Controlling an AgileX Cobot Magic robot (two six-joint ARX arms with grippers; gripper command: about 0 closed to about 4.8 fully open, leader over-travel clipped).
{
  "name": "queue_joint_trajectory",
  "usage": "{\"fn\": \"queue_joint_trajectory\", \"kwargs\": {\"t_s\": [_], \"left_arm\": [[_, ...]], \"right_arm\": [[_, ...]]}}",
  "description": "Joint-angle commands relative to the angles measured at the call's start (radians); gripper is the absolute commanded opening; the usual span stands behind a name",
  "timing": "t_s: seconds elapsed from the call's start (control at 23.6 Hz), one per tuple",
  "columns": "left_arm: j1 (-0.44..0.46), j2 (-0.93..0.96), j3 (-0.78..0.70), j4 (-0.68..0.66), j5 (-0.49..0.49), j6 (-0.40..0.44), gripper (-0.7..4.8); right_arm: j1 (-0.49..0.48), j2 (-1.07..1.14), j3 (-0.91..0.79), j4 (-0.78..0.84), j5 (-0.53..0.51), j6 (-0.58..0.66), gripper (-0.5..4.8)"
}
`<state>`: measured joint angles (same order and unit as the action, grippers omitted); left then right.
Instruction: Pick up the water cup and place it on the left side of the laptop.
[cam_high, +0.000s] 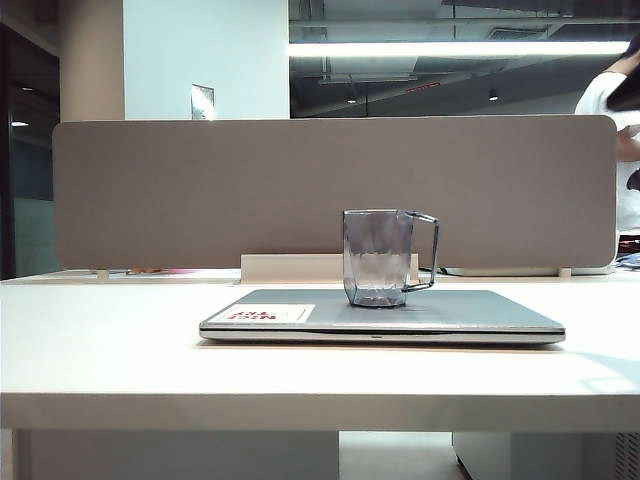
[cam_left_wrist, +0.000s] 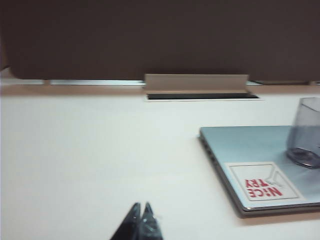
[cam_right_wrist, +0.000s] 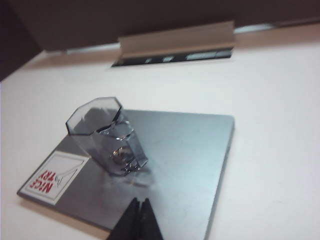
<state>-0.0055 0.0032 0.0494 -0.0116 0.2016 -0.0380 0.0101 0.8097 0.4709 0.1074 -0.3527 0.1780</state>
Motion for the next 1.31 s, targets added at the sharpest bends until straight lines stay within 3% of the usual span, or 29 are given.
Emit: {"fn": "queue_joint_trajectory", "kwargs": {"t_s": [0.04,0.38,0.63,0.93,1.18,1.31], "left_arm": [[0.000,0.001,0.008,0.010,0.051,-0.002,-0.06],[-0.001,0.080,0.157,-0.070,0.076,-0.007,-0.06],[-0.001,0.296,0.338,-0.089,0.163,0.005,-0.06],[-0.003,0.538,0.488,-0.122,0.188,0.004,-0.06],[-0.074,0.692,0.557,-0.116,0.166,0.004,-0.06],[-0.159,0.795,0.596,-0.114,0.150,0.005,-0.06]], "right_arm": [[0.047,0.113,0.056,0.034,-0.006,-0.052,-0.05],[0.102,0.420,0.158,0.162,-0.010,-0.052,-0.05],[0.114,0.597,0.224,0.251,-0.023,-0.052,-0.05],[0.149,0.747,0.341,0.263,-0.030,-0.053,-0.05],[0.152,0.823,0.402,0.264,-0.031,-0.052,-0.05],[0.152,0.875,0.439,0.264,-0.032,-0.052,-0.05]]}}
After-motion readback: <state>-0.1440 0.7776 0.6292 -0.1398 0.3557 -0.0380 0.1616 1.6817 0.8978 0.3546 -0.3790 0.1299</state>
